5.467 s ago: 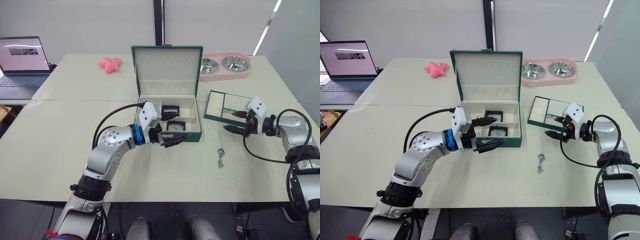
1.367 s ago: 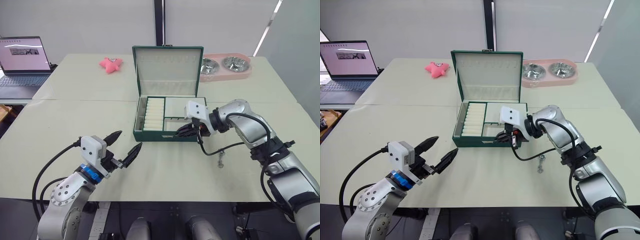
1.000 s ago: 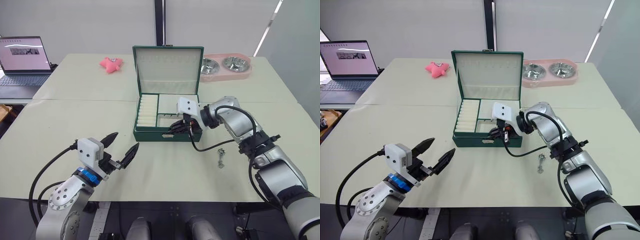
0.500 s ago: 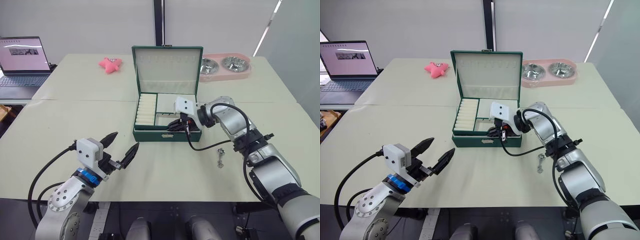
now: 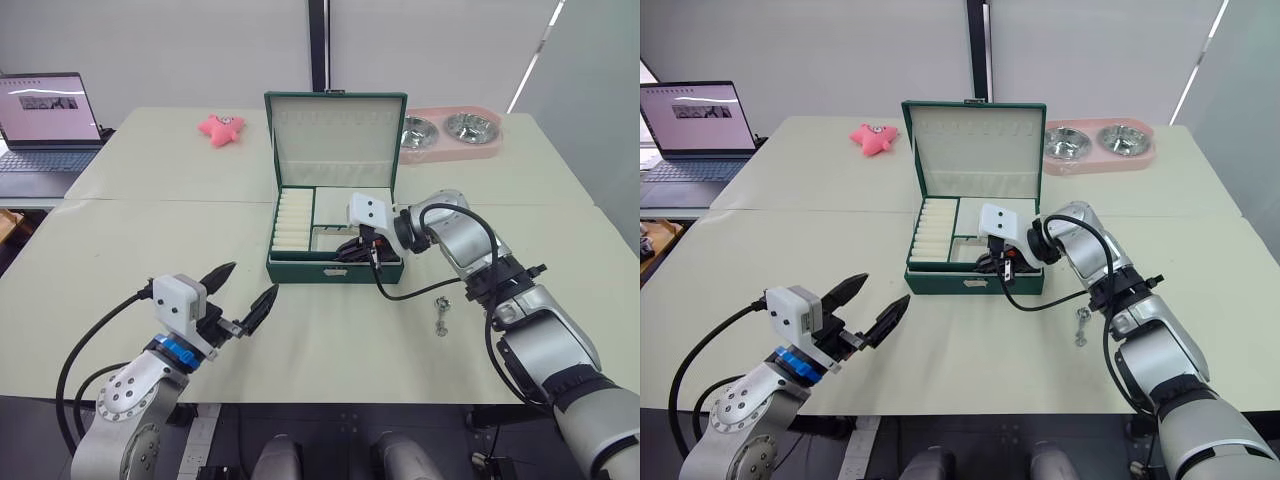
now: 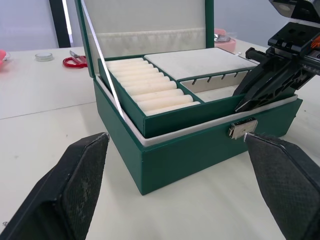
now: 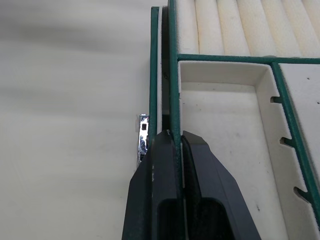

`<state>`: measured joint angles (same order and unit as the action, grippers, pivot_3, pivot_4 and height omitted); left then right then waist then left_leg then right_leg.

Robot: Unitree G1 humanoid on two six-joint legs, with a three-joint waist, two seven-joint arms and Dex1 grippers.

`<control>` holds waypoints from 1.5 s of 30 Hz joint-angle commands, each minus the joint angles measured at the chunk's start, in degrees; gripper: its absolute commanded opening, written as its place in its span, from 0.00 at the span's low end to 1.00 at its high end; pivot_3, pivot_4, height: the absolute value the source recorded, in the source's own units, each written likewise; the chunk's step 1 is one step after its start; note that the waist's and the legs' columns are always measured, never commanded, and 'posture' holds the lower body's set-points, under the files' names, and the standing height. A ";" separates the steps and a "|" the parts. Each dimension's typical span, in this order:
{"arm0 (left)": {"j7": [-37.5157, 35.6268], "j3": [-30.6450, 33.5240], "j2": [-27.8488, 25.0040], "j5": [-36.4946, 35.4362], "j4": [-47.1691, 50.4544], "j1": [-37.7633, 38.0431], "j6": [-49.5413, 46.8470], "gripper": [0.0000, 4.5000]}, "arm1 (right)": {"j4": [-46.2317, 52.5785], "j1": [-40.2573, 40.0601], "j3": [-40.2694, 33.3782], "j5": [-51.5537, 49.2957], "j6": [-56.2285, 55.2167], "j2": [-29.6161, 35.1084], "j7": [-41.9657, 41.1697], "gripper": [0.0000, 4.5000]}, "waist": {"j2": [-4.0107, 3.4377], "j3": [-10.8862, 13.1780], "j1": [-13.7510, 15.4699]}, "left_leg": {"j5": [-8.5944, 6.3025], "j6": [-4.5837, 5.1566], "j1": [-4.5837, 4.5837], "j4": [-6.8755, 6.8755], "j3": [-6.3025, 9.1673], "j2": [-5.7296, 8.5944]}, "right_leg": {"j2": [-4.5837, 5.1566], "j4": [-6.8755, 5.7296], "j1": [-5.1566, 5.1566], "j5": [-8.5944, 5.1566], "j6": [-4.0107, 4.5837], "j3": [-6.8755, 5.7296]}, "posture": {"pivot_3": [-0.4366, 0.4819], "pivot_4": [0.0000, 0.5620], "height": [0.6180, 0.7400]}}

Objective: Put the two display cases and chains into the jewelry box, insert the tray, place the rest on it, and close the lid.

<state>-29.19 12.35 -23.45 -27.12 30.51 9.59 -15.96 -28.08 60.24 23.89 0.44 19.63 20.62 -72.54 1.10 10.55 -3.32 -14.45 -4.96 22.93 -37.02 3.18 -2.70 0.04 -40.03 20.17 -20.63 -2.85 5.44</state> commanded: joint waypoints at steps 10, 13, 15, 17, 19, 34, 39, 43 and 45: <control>0.43 0.18 -0.18 -0.41 1.54 -0.72 0.23 1.00 | 2.67 1.21 -0.73 -0.21 1.95 0.18 -2.23 0.01 | 0.00 0.00 0.01 | 0.00 0.00 0.00 0.01 0.00 0.00 | 0.00 0.01 0.00 0.00 0.00 0.00 | 0.48 0.27 1.00; 0.55 0.08 -0.16 -0.43 1.51 -0.87 0.17 1.00 | 2.53 1.26 -0.75 -0.22 1.98 0.00 -2.30 0.01 | 0.00 0.00 0.01 | 0.00 0.00 0.00 0.01 0.00 0.00 | 0.01 0.01 0.00 0.00 0.00 0.00 | 0.48 0.27 1.00; 0.61 0.04 -0.17 -0.43 1.52 -0.88 0.16 1.00 | 2.47 1.26 -0.78 -0.26 1.94 -0.08 -2.32 0.01 | 0.00 0.00 0.01 | 0.00 0.00 0.00 0.01 0.00 0.00 | 0.00 0.01 0.00 0.00 0.00 0.00 | 0.48 0.27 1.00; 0.70 0.04 -0.21 -0.36 1.47 -0.94 0.15 1.00 | 2.02 1.36 -0.82 -0.26 1.68 -0.29 -2.24 0.01 | 0.00 0.00 0.01 | 0.00 0.00 0.00 0.02 0.00 0.00 | 0.00 0.01 0.00 0.00 0.00 0.00 | 0.48 0.27 1.00; 0.78 0.03 -0.25 -0.35 1.49 -0.95 0.13 1.00 | 1.62 1.44 -0.81 -0.17 1.37 -0.41 -2.14 0.01 | 0.00 0.00 0.01 | 0.00 0.00 0.00 0.02 0.00 0.00 | 0.00 0.02 0.00 0.00 0.00 0.00 | 0.48 0.27 1.00; 1.17 -0.11 -0.27 -0.38 1.46 -1.35 -0.21 1.00 | -1.58 2.17 -0.84 0.22 -1.09 -1.50 -2.17 0.01 | 0.00 0.00 -0.18 | 0.00 0.00 -0.01 0.02 -0.01 -0.01 | 0.00 0.01 0.01 0.00 0.00 0.02 | 0.48 0.27 1.00; 1.23 -0.19 -0.19 -0.31 1.37 -1.56 -0.30 1.00 | -2.40 2.40 -0.82 0.41 -1.69 -1.61 -2.17 0.01 | 0.00 0.00 -0.27 | 0.00 0.00 -0.02 0.02 -0.02 -0.01 | -0.01 0.01 0.01 0.00 0.00 0.02 | 0.48 0.27 1.00; 1.21 -0.11 -0.10 -0.31 1.36 -1.62 -0.40 1.00 | -2.92 2.64 -1.11 0.25 -1.81 -1.81 -2.10 0.01 | 0.00 0.00 -0.36 | 0.00 0.00 -0.02 0.02 -0.02 -0.01 | -0.01 0.00 0.01 0.00 0.00 0.02 | 0.48 0.27 1.00; 1.21 -0.08 -0.10 -0.31 1.38 -1.65 -0.41 1.00 | -3.67 3.26 -2.15 -0.22 -1.99 -2.25 -1.14 0.13 | 0.00 0.00 -0.40 | 0.00 0.00 -0.03 0.02 -0.02 -0.02 | -0.01 0.00 0.01 0.00 0.00 0.02 | 0.48 0.27 1.00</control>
<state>-28.14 12.08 -23.44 -27.12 30.49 8.33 -16.89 -31.88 61.89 23.42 0.97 18.27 19.14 -74.17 1.10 10.55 -3.72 -14.45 -4.96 22.90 -36.99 3.16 -2.72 0.04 -40.03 20.18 -20.63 -2.85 5.46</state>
